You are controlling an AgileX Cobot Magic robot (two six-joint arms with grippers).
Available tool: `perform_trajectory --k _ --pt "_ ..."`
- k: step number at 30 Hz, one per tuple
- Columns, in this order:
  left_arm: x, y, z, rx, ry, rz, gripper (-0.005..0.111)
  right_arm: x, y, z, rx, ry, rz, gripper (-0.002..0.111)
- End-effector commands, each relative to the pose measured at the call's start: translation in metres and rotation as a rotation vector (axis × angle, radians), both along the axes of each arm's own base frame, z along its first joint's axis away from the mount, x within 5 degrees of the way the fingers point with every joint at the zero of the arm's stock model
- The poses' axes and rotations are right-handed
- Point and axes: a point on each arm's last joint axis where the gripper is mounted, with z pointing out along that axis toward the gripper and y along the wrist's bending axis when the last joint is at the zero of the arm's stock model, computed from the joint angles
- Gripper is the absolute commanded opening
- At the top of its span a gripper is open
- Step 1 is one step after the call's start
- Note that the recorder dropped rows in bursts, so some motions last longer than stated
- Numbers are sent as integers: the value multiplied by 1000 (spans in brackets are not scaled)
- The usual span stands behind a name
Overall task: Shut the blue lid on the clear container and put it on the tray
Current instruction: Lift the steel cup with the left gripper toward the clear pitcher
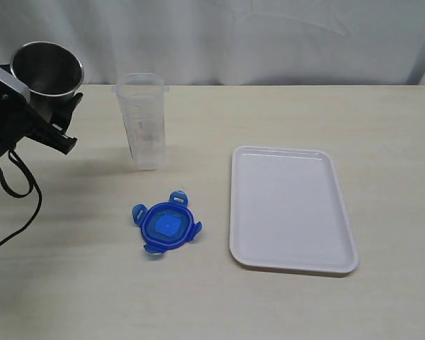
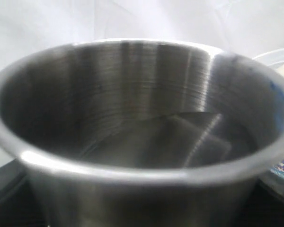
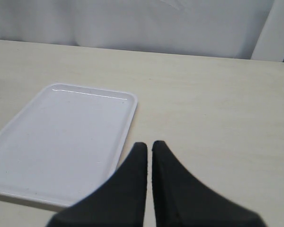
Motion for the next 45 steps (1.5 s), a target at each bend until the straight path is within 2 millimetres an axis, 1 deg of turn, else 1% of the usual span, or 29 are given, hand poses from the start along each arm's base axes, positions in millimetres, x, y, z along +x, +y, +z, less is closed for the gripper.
perform_trajectory --k 1,6,9,12,15,18,22,25,30,35,40,45 --pt "1 -1 14 -3 -95 -3 0 0 0 1 -5 -10 2 4" --pt "2 0 14 10 -101 5 0 0 0 1 -5 -10 2 4" --pt "6 2 18 -20 -113 22 0 0 0 1 -5 -10 2 4" --pt "17 2 21 -97 -46 32 0 0 0 1 -5 -10 2 4" --pt "28 3 23 -120 24 46 0 0 0 1 -5 -10 2 4" --pt "39 3 29 -149 59 58 0 0 0 1 -5 -10 2 4" --pt "51 -2 40 -175 93 8 0 0 0 1 -5 -10 2 4" --pt "58 -6 48 -164 99 -39 0 0 0 1 -5 -10 2 4" --pt "63 -8 57 -144 61 -64 0 0 0 1 -5 -10 2 4" --pt "67 -13 66 -81 25 -125 0 0 0 1 -5 -10 2 4" --pt "70 -14 69 -62 17 -126 0 0 0 1 -5 -10 2 4" --pt "71 -15 68 6 24 -150 0 0 0 1 -5 -10 2 4"
